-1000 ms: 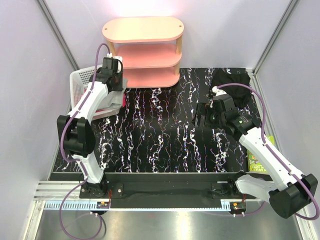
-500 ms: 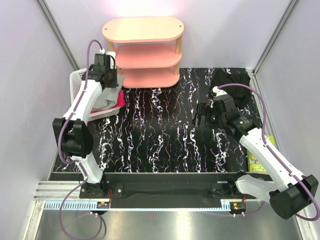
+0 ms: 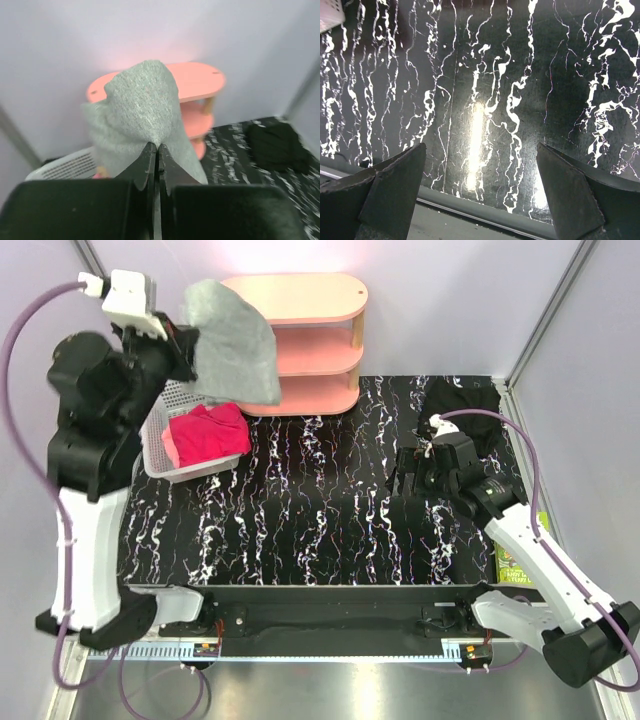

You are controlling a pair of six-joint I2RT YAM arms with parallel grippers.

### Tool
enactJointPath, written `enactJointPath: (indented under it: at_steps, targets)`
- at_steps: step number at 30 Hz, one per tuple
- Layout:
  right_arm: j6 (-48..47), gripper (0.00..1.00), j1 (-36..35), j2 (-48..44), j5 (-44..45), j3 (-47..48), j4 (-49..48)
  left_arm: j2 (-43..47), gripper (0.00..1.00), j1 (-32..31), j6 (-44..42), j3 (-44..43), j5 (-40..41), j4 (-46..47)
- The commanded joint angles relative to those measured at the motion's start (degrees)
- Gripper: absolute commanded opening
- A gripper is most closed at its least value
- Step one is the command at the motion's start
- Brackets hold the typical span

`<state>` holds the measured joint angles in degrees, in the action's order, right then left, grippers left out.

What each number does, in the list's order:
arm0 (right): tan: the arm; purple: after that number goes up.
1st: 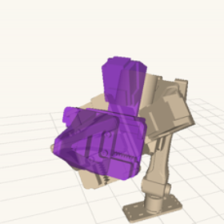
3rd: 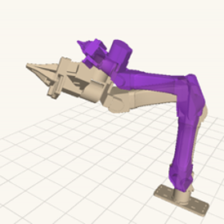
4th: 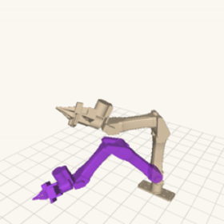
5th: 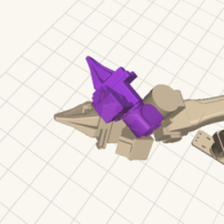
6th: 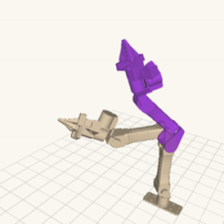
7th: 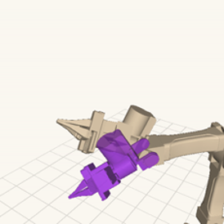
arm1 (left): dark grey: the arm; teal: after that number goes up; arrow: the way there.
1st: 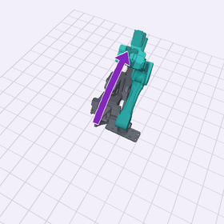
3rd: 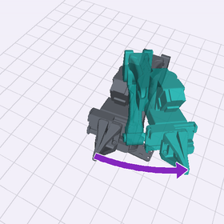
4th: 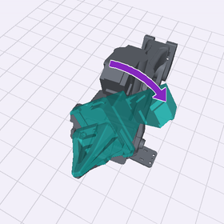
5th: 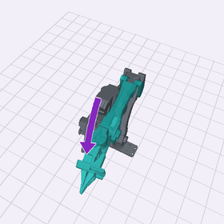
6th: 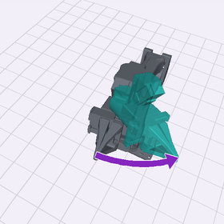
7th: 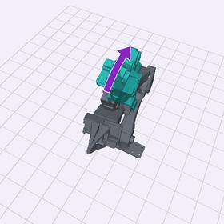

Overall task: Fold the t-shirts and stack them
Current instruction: Grab the tshirt from the pile, then move the tshirt to the center of the board

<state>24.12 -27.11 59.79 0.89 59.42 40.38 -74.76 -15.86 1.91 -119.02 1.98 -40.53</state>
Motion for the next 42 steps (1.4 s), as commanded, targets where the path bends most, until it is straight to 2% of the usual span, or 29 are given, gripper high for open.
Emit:
enactJointPath:
  at_steps: [1,3,6,8,12,15,21,23,25,28,30,32,33,34,36,39,40,42]
  targets:
    - [0.7,1.00,-0.6,-2.5,2.0,0.9,0.1,0.0,0.00,-5.6,-1.5,5.9,-11.4,-3.8]
    - [0.7,1.00,-0.6,-2.7,3.2,1.4,0.9,0.5,0.00,-7.3,-3.0,11.3,-14.4,-4.8]
    - [1.0,1.00,-0.6,-3.6,6.3,2.4,1.7,1.3,0.00,-13.6,-3.7,20.2,-16.8,-5.0]
    - [1.5,1.00,-0.6,-5.0,9.5,2.8,2.2,1.3,0.00,-14.6,-2.5,24.3,-19.1,-4.6]
    - [1.9,1.00,-0.6,-7.2,12.6,3.6,3.1,0.8,0.00,-19.3,-2.6,34.8,-19.1,-3.4]
    - [2.6,1.00,-0.6,-7.9,13.5,3.3,3.5,0.0,0.00,-23.5,-2.4,37.4,-18.9,-2.1]
    - [2.8,1.00,-0.6,-8.6,14.2,2.4,3.7,-3.4,0.01,-26.1,-2.4,38.3,-18.9,-1.8]
    - [2.7,1.00,-0.6,-7.6,12.8,2.0,3.7,-4.7,0.05,-26.1,-2.5,40.3,-17.8,-1.7]
    - [2.8,1.00,-0.6,-6.2,10.5,1.3,3.7,-6.0,0.02,-25.6,-2.6,41.6,-13.3,-1.2]
    - [2.9,1.00,-0.6,-5.2,6.7,-0.6,3.0,-8.3,0.01,-21.9,-2.5,43.8,-12.5,-0.2]
    - [2.2,1.00,-0.7,-4.9,4.9,-1.9,2.3,-10.6,0.14,-20.0,-2.9,45.5,-11.5,0.7]
    - [1.3,1.00,-0.9,-4.4,1.4,-2.5,2.2,-12.4,0.38,-18.8,-3.5,46.1,-8.8,2.5]
    - [0.7,1.00,-1.8,-4.1,0.2,-2.7,2.2,-14.0,0.67,-16.9,-3.7,45.8,-8.5,3.0]
    - [0.6,1.00,-2.6,-3.5,-2.3,-3.0,2.3,-14.8,0.81,-15.6,-3.7,45.5,-8.4,4.0]
    - [0.5,1.00,-7.2,-3.1,-3.5,-3.9,2.2,-16.8,0.98,-11.6,-3.7,42.9,-9.8,4.1]
    - [0.8,1.00,-13.7,-1.7,-3.1,-4.6,1.4,-16.9,0.99,-9.2,-3.7,40.0,-12.1,2.9]
    - [0.8,1.00,-18.6,0.0,-1.8,-4.5,0.8,-16.3,0.99,-9.2,-4.2,39.7,-12.8,2.0]
    - [-0.7,1.00,-23.2,2.2,0.6,-3.1,0.7,-13.9,0.99,-9.2,-4.1,40.3,-14.2,1.3]
